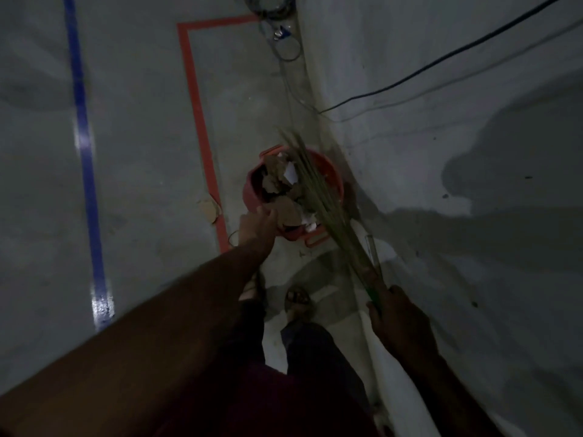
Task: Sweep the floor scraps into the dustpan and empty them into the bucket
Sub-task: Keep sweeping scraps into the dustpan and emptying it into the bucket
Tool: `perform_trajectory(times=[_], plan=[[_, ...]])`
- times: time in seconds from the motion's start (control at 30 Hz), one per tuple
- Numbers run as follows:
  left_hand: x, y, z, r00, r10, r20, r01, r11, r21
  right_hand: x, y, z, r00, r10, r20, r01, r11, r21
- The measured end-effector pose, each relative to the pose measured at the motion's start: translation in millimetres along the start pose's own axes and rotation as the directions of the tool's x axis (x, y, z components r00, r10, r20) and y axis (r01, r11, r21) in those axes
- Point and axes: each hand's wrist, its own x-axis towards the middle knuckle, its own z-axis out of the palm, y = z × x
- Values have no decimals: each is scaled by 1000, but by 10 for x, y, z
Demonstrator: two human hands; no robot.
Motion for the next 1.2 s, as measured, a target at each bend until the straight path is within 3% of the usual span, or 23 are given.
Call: perform_trajectory(times=[0.27,0.57,0.73,0.9,1.0,1.2], plan=[[297,-151,-188,998,53,14,-54,996,66,59,-236,50,985,145,89,-152,985,80],[-221,-478,-46,999,-27,-25,27,1000,-7,301,-149,260,970,106,218,-116,993,32],[-848,-524,-4,991,-137,8,137,990,-36,201,64,155,975,78,210,-115,979,170],[-1512,-484,101,950,-279,-137,230,928,-292,-208,152,-75,990,-135,39,119,955,272],[-1899,-433,162,915,-369,-161,284,876,-390,-239,58,-159,965,-261,18,241,914,326],[-2613,-358,172,736,-644,-208,448,694,-564,-119,-555,-383,867,-498,9,490,857,160]])
